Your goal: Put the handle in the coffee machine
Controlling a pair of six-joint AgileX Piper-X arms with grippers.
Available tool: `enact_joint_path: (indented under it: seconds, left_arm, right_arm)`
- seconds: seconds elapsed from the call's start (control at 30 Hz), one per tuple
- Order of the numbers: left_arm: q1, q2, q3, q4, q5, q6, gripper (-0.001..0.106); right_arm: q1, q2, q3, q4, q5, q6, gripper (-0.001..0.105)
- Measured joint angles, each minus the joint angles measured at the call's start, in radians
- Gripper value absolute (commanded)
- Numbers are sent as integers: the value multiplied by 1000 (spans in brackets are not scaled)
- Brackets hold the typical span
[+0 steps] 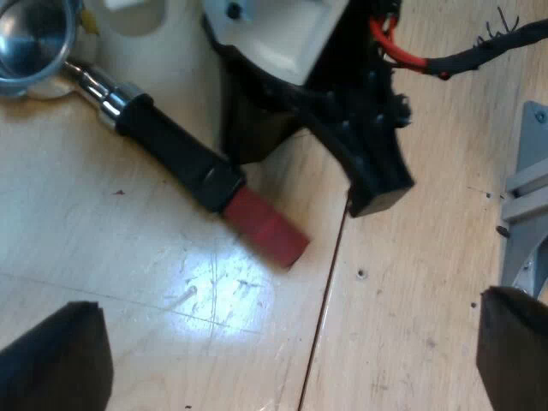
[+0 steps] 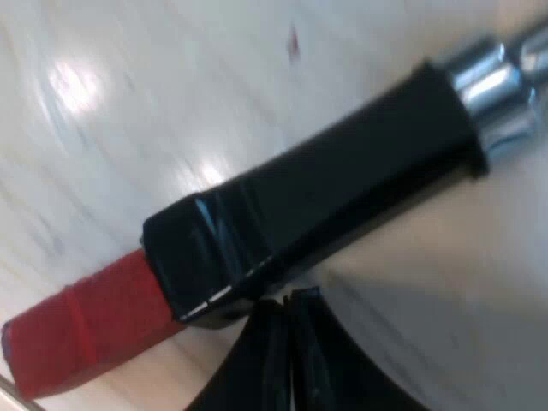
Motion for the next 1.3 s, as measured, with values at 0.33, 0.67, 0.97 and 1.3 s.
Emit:
enact_joint_path:
  seconds: [0.33, 0.67, 0.97, 1.3]
  left_arm:
    - [83, 0, 0, 12, -3, 0, 87]
    - [109, 0, 0, 14, -5, 0, 87]
    - [109, 0, 0, 14, -9, 0, 87]
    - [109, 0, 0, -7, -10, 0, 87]
  right_arm:
    - [0, 102, 0, -265, -8, 135, 0]
    - [0, 130, 0, -371, 28, 172, 0]
    - [0, 48, -5, -189, 30, 172, 0]
    - [0, -125, -5, 45, 84, 120, 0]
